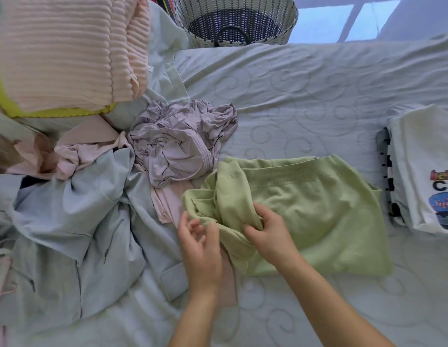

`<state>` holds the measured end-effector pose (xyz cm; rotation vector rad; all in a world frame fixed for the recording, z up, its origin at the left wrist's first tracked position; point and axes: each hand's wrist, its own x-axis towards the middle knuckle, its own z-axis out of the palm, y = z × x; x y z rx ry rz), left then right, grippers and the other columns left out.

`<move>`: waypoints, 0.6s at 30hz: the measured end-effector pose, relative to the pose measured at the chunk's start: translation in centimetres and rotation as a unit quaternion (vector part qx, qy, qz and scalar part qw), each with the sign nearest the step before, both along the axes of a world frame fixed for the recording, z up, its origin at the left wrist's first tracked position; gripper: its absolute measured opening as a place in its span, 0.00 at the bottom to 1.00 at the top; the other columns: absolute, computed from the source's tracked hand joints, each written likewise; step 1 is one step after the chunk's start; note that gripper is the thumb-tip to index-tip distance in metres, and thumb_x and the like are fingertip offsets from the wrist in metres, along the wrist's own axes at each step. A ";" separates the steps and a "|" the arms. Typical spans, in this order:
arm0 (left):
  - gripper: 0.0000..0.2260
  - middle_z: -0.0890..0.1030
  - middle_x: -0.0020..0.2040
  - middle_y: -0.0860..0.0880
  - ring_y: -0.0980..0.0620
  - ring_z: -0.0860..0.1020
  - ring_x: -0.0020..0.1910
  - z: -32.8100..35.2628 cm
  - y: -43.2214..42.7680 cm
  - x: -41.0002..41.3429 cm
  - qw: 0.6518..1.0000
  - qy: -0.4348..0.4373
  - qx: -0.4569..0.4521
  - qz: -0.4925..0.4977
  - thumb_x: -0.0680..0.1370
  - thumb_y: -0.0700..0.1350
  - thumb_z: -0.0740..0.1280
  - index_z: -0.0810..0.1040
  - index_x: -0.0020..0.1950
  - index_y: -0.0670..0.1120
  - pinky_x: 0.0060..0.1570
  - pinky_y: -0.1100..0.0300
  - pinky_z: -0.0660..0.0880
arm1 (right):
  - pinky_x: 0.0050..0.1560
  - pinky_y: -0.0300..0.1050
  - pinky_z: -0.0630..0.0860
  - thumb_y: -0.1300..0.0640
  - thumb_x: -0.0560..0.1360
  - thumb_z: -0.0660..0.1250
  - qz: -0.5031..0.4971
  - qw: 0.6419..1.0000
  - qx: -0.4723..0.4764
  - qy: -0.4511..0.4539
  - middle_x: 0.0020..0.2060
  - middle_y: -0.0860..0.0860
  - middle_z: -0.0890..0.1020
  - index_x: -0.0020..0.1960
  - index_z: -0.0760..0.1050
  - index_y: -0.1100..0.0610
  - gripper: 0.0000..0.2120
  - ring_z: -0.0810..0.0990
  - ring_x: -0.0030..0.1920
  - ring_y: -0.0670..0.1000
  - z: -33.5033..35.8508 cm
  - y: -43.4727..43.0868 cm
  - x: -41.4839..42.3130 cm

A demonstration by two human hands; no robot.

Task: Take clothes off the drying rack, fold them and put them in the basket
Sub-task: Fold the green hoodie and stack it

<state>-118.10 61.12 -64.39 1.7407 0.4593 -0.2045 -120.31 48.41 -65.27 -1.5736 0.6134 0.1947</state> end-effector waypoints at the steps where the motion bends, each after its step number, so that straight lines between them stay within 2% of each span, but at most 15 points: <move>1: 0.37 0.75 0.59 0.46 0.50 0.77 0.56 -1.2 0.1 1.7 0.997 0.069 0.010 0.036 0.70 0.58 0.71 0.63 0.72 0.42 0.55 0.61 0.75 | 0.50 0.48 0.80 0.61 0.65 0.62 0.018 1.000 -0.015 -0.005 0.43 0.45 0.85 0.55 0.79 0.43 0.23 0.83 0.46 0.47 0.2 0.2 -0.1; 3: 0.49 0.79 0.58 0.43 0.45 0.80 0.54 -3.8 0.3 4.3 0.979 0.179 0.016 0.100 0.56 0.72 0.73 0.70 0.66 0.40 0.54 0.49 0.78 | 0.55 0.45 0.78 0.62 0.66 0.62 0.031 0.998 -0.043 -0.016 0.47 0.41 0.84 0.61 0.76 0.41 0.27 0.82 0.49 0.43 0.1 0.6 -0.2; 4: 0.48 0.81 0.54 0.41 0.44 0.82 0.49 -5.1 0.6 5.0 0.969 0.213 0.013 0.125 0.53 0.71 0.74 0.74 0.61 0.39 0.51 0.47 0.79 | 0.57 0.41 0.77 0.64 0.67 0.62 0.026 0.998 -0.052 -0.018 0.49 0.40 0.83 0.63 0.75 0.41 0.29 0.81 0.51 0.41 0.2 0.7 -0.3; 6: 0.29 0.81 0.46 0.40 0.45 0.80 0.41 -6.0 0.8 6.0 0.961 0.231 -0.032 0.146 0.63 0.57 0.78 0.77 0.53 0.38 0.45 0.51 0.79 | 0.58 0.33 0.72 0.69 0.69 0.61 0.019 0.997 -0.067 -0.012 0.53 0.36 0.80 0.68 0.72 0.43 0.33 0.78 0.54 0.37 0.5 0.9 -0.2; 7: 0.20 0.80 0.45 0.39 0.45 0.79 0.41 -5.9 0.8 6.5 0.957 0.247 -0.053 0.144 0.66 0.48 0.77 0.77 0.50 0.37 0.45 0.50 0.78 | 0.59 0.30 0.70 0.70 0.69 0.61 0.019 0.997 -0.070 -0.009 0.54 0.35 0.78 0.69 0.71 0.43 0.34 0.76 0.56 0.36 0.6 0.9 -0.1; 10: 0.07 0.79 0.44 0.39 0.44 0.77 0.40 -5.7 2.0 7.2 0.955 0.251 -0.101 0.118 0.70 0.37 0.73 0.77 0.45 0.39 0.51 0.45 0.75 | 0.62 0.24 0.62 0.71 0.71 0.59 0.014 0.997 -0.078 0.000 0.62 0.38 0.73 0.72 0.67 0.47 0.34 0.70 0.63 0.37 0.9 1.1 0.4; 11: 0.04 0.79 0.43 0.40 0.44 0.77 0.40 -5.5 2.3 7.1 0.963 0.223 -0.110 0.100 0.73 0.35 0.70 0.77 0.46 0.39 0.53 0.45 0.75 | 0.65 0.25 0.59 0.71 0.71 0.58 0.020 0.996 -0.088 -0.010 0.67 0.42 0.71 0.73 0.66 0.49 0.33 0.67 0.67 0.39 1.1 1.4 0.7; 12: 0.04 0.80 0.44 0.40 0.44 0.77 0.42 -5.1 2.6 6.8 0.972 0.192 -0.105 0.081 0.76 0.34 0.67 0.78 0.50 0.38 0.54 0.45 0.74 | 0.69 0.29 0.56 0.69 0.71 0.57 0.038 0.994 -0.105 -0.018 0.71 0.47 0.67 0.74 0.65 0.50 0.32 0.63 0.72 0.44 1.1 2.0 1.1; 14: 0.10 0.81 0.48 0.38 0.42 0.78 0.48 -4.8 2.9 6.1 0.985 0.137 -0.092 0.058 0.77 0.33 0.65 0.78 0.58 0.37 0.57 0.45 0.73 | 0.74 0.40 0.51 0.58 0.71 0.54 0.109 0.983 -0.148 -0.013 0.77 0.54 0.55 0.75 0.63 0.48 0.32 0.55 0.75 0.52 1.3 3.5 2.1; 16: 0.10 0.82 0.52 0.38 0.40 0.79 0.52 -4.5 2.9 5.5 0.989 0.115 -0.078 0.048 0.77 0.34 0.66 0.80 0.58 0.38 0.60 0.46 0.73 | 0.76 0.48 0.47 0.49 0.72 0.51 0.176 0.972 -0.155 0.014 0.78 0.53 0.45 0.76 0.60 0.45 0.31 0.48 0.76 0.53 1.0 5.0 3.0; 18: 0.08 0.82 0.52 0.38 0.38 0.80 0.54 -3.9 2.6 5.0 0.986 0.119 -0.100 0.067 0.79 0.37 0.65 0.80 0.56 0.38 0.61 0.44 0.74 | 0.76 0.51 0.42 0.45 0.80 0.50 0.197 0.973 -0.113 0.031 0.78 0.51 0.41 0.77 0.56 0.45 0.25 0.41 0.77 0.51 0.7 6.2 3.5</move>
